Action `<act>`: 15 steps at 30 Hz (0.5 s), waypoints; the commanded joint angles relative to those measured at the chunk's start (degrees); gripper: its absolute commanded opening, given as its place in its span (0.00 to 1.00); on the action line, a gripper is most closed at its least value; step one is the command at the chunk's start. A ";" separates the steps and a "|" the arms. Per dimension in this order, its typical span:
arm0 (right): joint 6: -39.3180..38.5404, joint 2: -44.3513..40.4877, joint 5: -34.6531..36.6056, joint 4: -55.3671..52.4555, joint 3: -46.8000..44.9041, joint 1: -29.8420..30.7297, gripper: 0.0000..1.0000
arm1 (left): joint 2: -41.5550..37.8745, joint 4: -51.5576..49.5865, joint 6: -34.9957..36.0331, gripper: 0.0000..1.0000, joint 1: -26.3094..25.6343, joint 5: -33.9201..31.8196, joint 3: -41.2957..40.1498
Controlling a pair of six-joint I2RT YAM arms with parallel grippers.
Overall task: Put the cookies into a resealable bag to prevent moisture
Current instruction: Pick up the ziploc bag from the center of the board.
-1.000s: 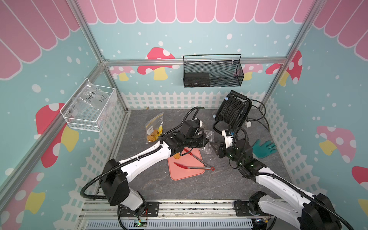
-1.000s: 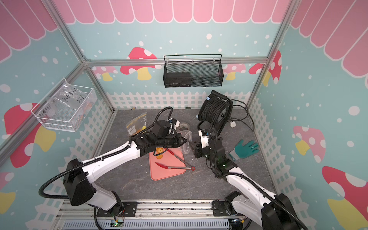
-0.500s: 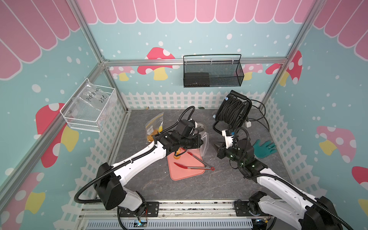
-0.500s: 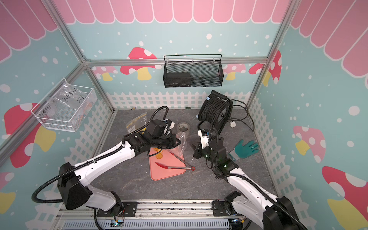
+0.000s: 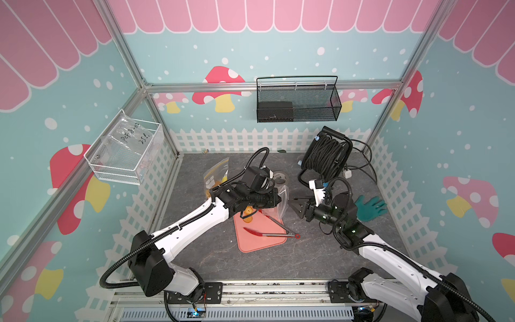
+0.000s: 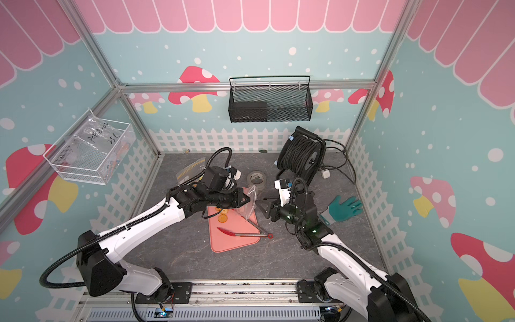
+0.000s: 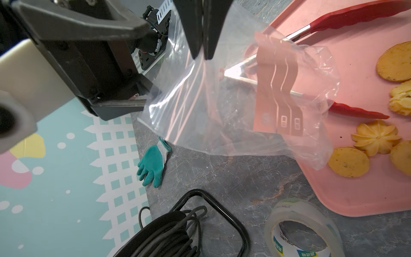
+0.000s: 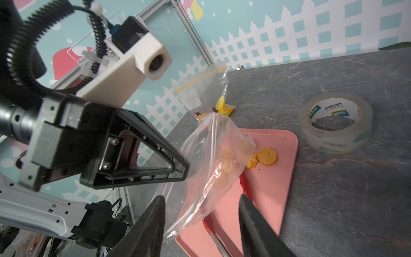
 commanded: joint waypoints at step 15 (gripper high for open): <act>0.01 5.56 -0.93 -3.93 4.88 0.85 0.00 | -0.24 -6.33 1.43 0.00 0.60 -0.57 3.00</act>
